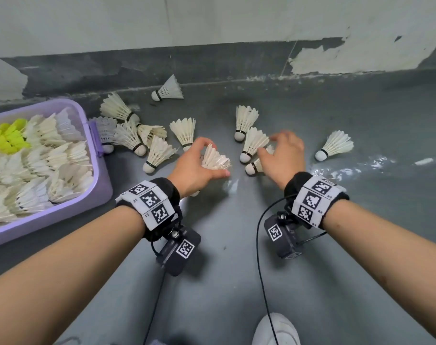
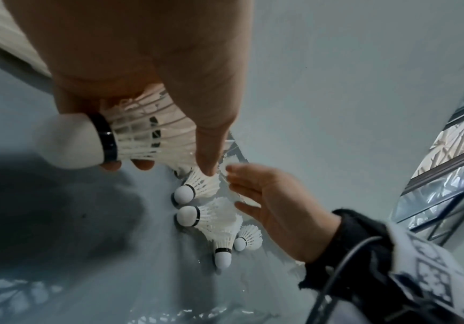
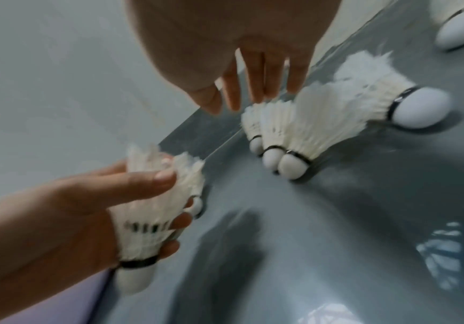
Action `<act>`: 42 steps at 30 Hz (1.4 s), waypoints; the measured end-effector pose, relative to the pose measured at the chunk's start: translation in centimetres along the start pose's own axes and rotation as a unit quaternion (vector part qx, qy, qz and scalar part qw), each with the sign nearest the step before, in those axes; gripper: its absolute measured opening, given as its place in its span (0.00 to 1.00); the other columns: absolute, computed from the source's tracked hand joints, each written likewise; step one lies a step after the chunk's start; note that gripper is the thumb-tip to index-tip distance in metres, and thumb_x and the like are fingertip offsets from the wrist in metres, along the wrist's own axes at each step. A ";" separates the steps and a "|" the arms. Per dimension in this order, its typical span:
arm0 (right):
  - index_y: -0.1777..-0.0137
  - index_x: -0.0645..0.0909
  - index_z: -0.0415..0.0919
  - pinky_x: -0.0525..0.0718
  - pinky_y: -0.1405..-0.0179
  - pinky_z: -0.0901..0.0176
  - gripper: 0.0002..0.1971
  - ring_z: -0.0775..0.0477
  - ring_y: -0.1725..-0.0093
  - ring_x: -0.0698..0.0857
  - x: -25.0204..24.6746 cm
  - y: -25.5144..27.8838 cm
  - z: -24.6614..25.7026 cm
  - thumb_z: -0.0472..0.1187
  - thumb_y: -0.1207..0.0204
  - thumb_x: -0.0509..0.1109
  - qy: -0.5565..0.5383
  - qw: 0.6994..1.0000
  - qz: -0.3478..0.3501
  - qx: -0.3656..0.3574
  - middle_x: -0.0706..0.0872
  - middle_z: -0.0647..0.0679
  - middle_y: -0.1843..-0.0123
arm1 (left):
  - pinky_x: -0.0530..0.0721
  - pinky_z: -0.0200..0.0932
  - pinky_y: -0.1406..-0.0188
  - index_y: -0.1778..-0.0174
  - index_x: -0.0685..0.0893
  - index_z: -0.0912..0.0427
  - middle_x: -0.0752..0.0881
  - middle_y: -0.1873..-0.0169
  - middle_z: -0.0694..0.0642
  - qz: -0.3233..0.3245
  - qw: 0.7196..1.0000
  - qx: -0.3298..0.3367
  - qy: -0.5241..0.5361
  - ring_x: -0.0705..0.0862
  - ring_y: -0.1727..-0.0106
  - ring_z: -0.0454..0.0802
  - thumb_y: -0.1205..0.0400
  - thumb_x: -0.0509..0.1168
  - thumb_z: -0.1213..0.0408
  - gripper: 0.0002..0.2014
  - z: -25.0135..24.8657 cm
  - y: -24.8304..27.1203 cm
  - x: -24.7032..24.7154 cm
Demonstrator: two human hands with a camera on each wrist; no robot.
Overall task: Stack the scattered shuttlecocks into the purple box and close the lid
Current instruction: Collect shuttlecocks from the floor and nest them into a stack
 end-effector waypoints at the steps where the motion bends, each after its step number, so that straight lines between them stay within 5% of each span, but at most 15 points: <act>1: 0.28 0.73 0.40 0.56 0.22 0.48 0.27 0.42 0.18 0.55 0.4 -0.6 -1.4 0.54 0.23 0.64 0.075 0.997 0.021 0.025 0.60 0.42 0.18 | 0.79 0.45 0.52 0.41 0.73 0.53 0.82 0.53 0.55 -0.001 1.000 -0.002 0.000 0.80 0.55 0.52 0.33 0.81 0.57 0.29 -0.1 -0.2 0.2; 4: 0.27 0.72 0.43 0.51 0.22 0.36 0.32 0.40 0.17 0.46 1.9 -0.9 -4.0 0.63 0.25 0.63 0.174 0.977 0.098 0.073 0.50 0.47 0.15 | 0.79 0.44 0.61 0.41 0.72 0.54 0.79 0.56 0.51 -0.011 1.000 -0.007 0.002 0.78 0.62 0.48 0.34 0.82 0.60 0.31 0.0 -0.9 0.6; 8: 0.32 0.78 0.40 0.68 0.31 0.50 0.24 0.36 0.27 0.71 3.1 -0.7 -2.8 0.55 0.21 0.64 0.028 0.990 0.129 0.054 0.73 0.40 0.26 | 0.74 0.43 0.73 0.42 0.70 0.55 0.78 0.57 0.53 0.000 1.000 -0.015 -0.001 0.76 0.68 0.49 0.36 0.82 0.64 0.33 0.5 -1.1 1.1; 11: 0.39 0.81 0.35 0.73 0.43 0.55 0.20 0.36 0.37 0.79 2.6 0.0 -0.1 0.51 0.20 0.66 -0.060 0.993 0.102 0.001 0.83 0.37 0.38 | 0.79 0.46 0.61 0.41 0.70 0.56 0.79 0.58 0.53 0.012 0.999 -0.016 -0.036 0.78 0.62 0.51 0.36 0.82 0.66 0.33 1.0 -0.9 1.0; 14: 0.48 0.84 0.40 0.68 0.53 0.63 0.14 0.42 0.43 0.81 1.5 0.5 2.3 0.51 0.22 0.69 -0.145 0.987 0.061 -0.040 0.83 0.41 0.45 | 0.77 0.41 0.62 0.41 0.71 0.57 0.78 0.59 0.51 0.026 0.998 -0.022 -0.050 0.77 0.62 0.48 0.36 0.82 0.67 0.33 1.6 -0.7 0.9; 19: 0.48 0.85 0.41 0.69 0.39 0.58 0.13 0.42 0.39 0.76 2.6 2.1 7.1 0.50 0.23 0.70 -0.099 0.975 0.121 -0.159 0.81 0.43 0.41 | 0.84 0.50 0.51 0.41 0.71 0.50 0.84 0.51 0.57 0.042 0.998 -0.013 -0.035 0.84 0.52 0.57 0.39 0.83 0.61 0.35 1.3 -0.5 0.9; 21: 0.47 0.85 0.43 0.66 0.36 0.59 0.11 0.41 0.35 0.72 3.4 3.0 8.1 0.49 0.22 0.68 -0.081 0.966 0.152 -0.191 0.80 0.43 0.40 | 0.85 0.46 0.50 0.34 0.70 0.49 0.83 0.48 0.55 0.051 0.999 0.006 -0.016 0.84 0.49 0.54 0.38 0.83 0.62 0.39 0.5 -0.3 0.8; 23: 0.52 0.84 0.44 0.64 0.35 0.57 0.11 0.42 0.36 0.71 3.7 3.8 8.9 0.47 0.18 0.63 -0.080 0.958 0.185 -0.204 0.80 0.43 0.43 | 0.80 0.37 0.45 0.27 0.68 0.45 0.82 0.41 0.51 0.062 0.997 0.036 -0.014 0.81 0.42 0.49 0.36 0.82 0.62 0.43 -0.4 -0.1 0.7; 26: 0.63 0.78 0.45 0.66 0.34 0.55 0.13 0.48 0.42 0.72 3.7 4.8 9.9 0.44 0.18 0.59 -0.099 0.945 0.235 -0.204 0.80 0.53 0.53 | 0.73 0.42 0.31 0.28 0.72 0.43 0.81 0.35 0.48 0.064 0.995 0.064 -0.042 0.77 0.33 0.46 0.30 0.78 0.57 0.35 -0.8 0.1 0.4; 28: 0.47 0.83 0.43 0.67 0.36 0.60 0.08 0.48 0.38 0.74 3.8 4.9 9.6 0.39 0.24 0.65 -0.107 0.942 0.254 -0.191 0.82 0.51 0.44 | 0.73 0.43 0.31 0.32 0.75 0.45 0.82 0.37 0.48 0.058 0.995 0.056 -0.058 0.77 0.34 0.47 0.27 0.76 0.55 0.28 -0.4 0.1 0.0; 30: 0.35 0.79 0.41 0.68 0.42 0.67 0.21 0.48 0.35 0.76 3.8 4.5 8.6 0.33 0.29 0.69 -0.091 0.951 0.236 -0.178 0.79 0.47 0.36 | 0.72 0.45 0.31 0.36 0.77 0.47 0.81 0.38 0.49 0.050 0.997 0.051 -0.042 0.77 0.35 0.49 0.25 0.75 0.56 0.22 -0.1 0.2 -0.4; 33: 0.41 0.81 0.42 0.71 0.50 0.68 0.16 0.46 0.45 0.80 3.6 3.7 6.7 0.35 0.29 0.72 -0.079 0.971 0.172 -0.146 0.83 0.46 0.44 | 0.72 0.45 0.32 0.41 0.77 0.47 0.79 0.41 0.48 0.039 0.998 0.039 0.001 0.77 0.37 0.47 0.25 0.74 0.55 0.18 0.3 0.5 -1.3; 37: 0.49 0.83 0.40 0.66 0.64 0.68 0.06 0.47 0.57 0.79 0.8 1.9 4.1 0.40 0.25 0.71 -0.147 0.986 0.038 -0.071 0.82 0.49 0.58 | 0.71 0.26 0.60 0.42 0.77 0.50 0.77 0.58 0.41 0.040 0.998 0.036 -0.029 0.74 0.62 0.35 0.27 0.76 0.56 0.21 1.0 1.0 -2.0; 39: 0.51 0.83 0.43 0.73 0.61 0.68 0.04 0.49 0.60 0.79 -0.1 1.4 3.9 0.41 0.23 0.69 -0.218 0.974 0.003 -0.055 0.81 0.53 0.62 | 0.72 0.21 0.63 0.40 0.78 0.53 0.80 0.55 0.47 0.044 0.998 0.029 -0.039 0.76 0.61 0.37 0.28 0.77 0.57 0.22 1.6 1.2 -2.2; 42: 0.55 0.83 0.49 0.86 0.50 0.48 0.03 0.49 0.62 0.81 1.9 1.8 5.6 0.42 0.21 0.68 -0.341 0.934 0.090 -0.055 0.81 0.53 0.65 | 0.74 0.27 0.54 0.36 0.76 0.51 0.80 0.44 0.50 0.045 0.998 0.011 -0.044 0.78 0.45 0.47 0.29 0.78 0.56 0.27 2.2 1.3 -2.2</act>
Point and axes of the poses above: each hand's wrist, its own y-axis away from the middle knuckle, its own x-axis out of the palm, z = x × y, the point moved 10 cm from there along -y, towards the middle knuckle
